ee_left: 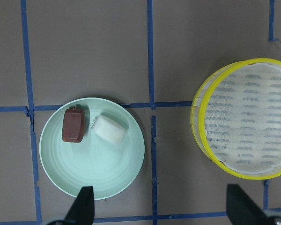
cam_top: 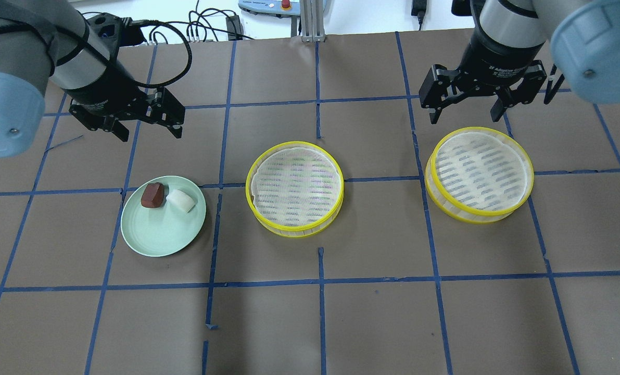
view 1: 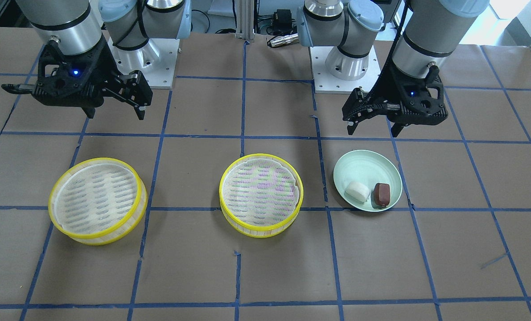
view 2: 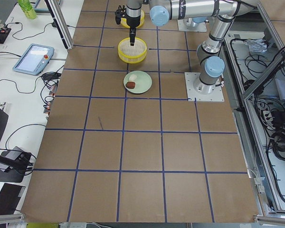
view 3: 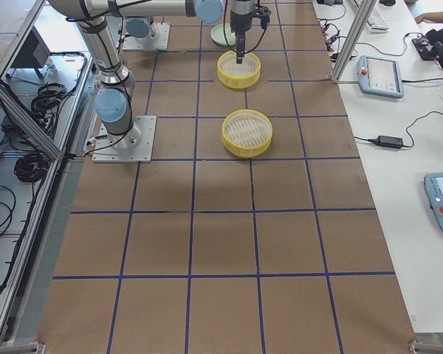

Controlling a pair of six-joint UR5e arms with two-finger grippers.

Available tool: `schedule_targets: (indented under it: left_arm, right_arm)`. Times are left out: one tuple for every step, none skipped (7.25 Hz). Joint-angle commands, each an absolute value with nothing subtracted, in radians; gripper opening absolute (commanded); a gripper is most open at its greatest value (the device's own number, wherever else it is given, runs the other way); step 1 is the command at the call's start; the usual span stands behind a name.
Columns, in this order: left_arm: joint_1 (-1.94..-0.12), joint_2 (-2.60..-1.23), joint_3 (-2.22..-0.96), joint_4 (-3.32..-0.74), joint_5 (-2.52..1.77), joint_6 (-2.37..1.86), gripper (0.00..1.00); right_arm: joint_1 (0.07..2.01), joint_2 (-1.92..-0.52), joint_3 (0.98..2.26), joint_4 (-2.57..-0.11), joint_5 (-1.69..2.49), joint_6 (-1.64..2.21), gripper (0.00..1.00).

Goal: Stack buns with steamer

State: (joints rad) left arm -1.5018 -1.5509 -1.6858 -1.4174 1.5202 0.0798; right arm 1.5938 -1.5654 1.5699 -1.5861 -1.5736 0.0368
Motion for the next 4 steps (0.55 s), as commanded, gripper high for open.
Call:
schedule_targets:
  left_arm:
    - [-1.497, -1.551, -1.686, -1.416, 1.520, 0.080, 1.00]
    - [-1.500, -1.551, -1.686, -1.417, 1.519, 0.080, 1.00]
    - [-1.502, -1.549, -1.689, -1.423, 1.519, 0.069, 1.00]
    - [-1.487, -1.546, -1.706, -1.430, 1.537, 0.096, 1.00]
  right_arm:
    - [1.594, -1.565, 1.571, -1.585, -1.574, 0.037, 1.00]
    - [1.594, -1.565, 1.571, -1.585, -1.574, 0.037, 1.00]
    - [1.594, -1.565, 1.569, -1.583, -1.574, 0.037, 1.00]
    - [1.594, -1.565, 1.569, -1.585, -1.574, 0.037, 1.00]
